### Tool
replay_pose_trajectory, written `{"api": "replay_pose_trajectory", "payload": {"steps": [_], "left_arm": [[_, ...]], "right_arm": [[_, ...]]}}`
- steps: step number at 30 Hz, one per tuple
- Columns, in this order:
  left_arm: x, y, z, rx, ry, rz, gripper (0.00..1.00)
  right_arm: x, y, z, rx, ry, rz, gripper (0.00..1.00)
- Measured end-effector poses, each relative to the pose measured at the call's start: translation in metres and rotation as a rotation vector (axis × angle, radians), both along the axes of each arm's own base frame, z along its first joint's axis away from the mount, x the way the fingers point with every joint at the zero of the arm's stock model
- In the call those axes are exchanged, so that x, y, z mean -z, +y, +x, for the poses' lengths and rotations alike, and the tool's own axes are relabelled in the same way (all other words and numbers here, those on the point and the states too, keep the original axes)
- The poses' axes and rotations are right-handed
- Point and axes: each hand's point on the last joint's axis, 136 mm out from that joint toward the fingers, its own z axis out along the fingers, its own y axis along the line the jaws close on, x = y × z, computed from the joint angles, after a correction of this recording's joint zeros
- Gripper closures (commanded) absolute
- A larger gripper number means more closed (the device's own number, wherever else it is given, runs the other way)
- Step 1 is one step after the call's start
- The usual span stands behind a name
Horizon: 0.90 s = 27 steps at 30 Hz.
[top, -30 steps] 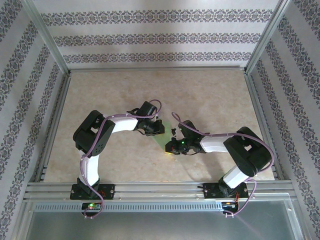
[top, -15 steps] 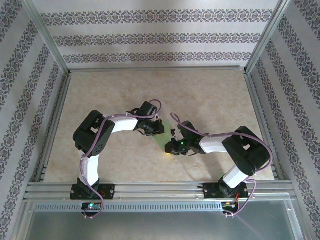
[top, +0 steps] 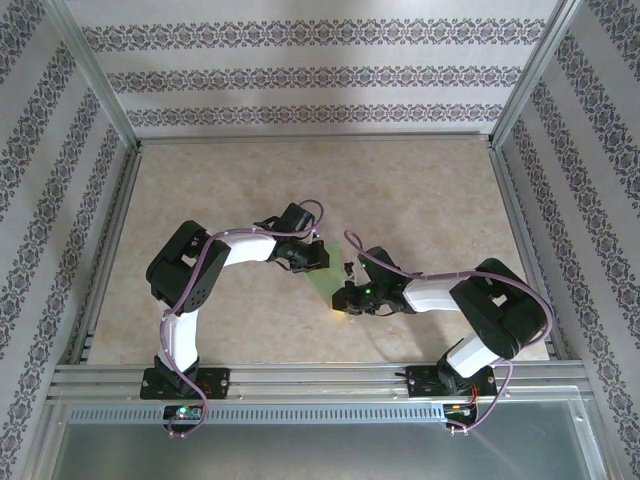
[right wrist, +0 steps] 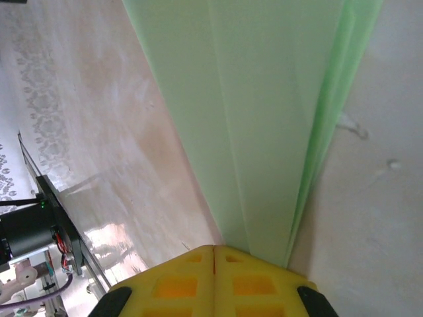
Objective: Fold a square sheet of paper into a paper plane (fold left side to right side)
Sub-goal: Fourth fold the wing at the center of the table.
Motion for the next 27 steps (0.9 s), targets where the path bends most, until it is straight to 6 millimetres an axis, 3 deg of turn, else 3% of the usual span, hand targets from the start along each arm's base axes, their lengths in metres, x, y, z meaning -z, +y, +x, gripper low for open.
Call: {"api": "replay_pose_trajectory", "payload": {"steps": [6, 14, 18, 27], "left_arm": [[0.000, 0.000, 0.000, 0.000, 0.000, 0.000, 0.90], [0.000, 0.000, 0.000, 0.000, 0.000, 0.000, 0.90], [0.000, 0.000, 0.000, 0.000, 0.000, 0.000, 0.90], [0.000, 0.000, 0.000, 0.000, 0.000, -0.001, 0.90]], "right_arm": [[-0.008, -0.010, -0.018, -0.012, 0.040, -0.007, 1.00], [-0.058, -0.018, 0.012, 0.066, -0.086, 0.090, 1.00], [-0.057, -0.012, 0.022, 0.068, -0.085, 0.085, 1.00], [-0.036, 0.004, 0.045, 0.084, -0.079, 0.019, 1.00]]}}
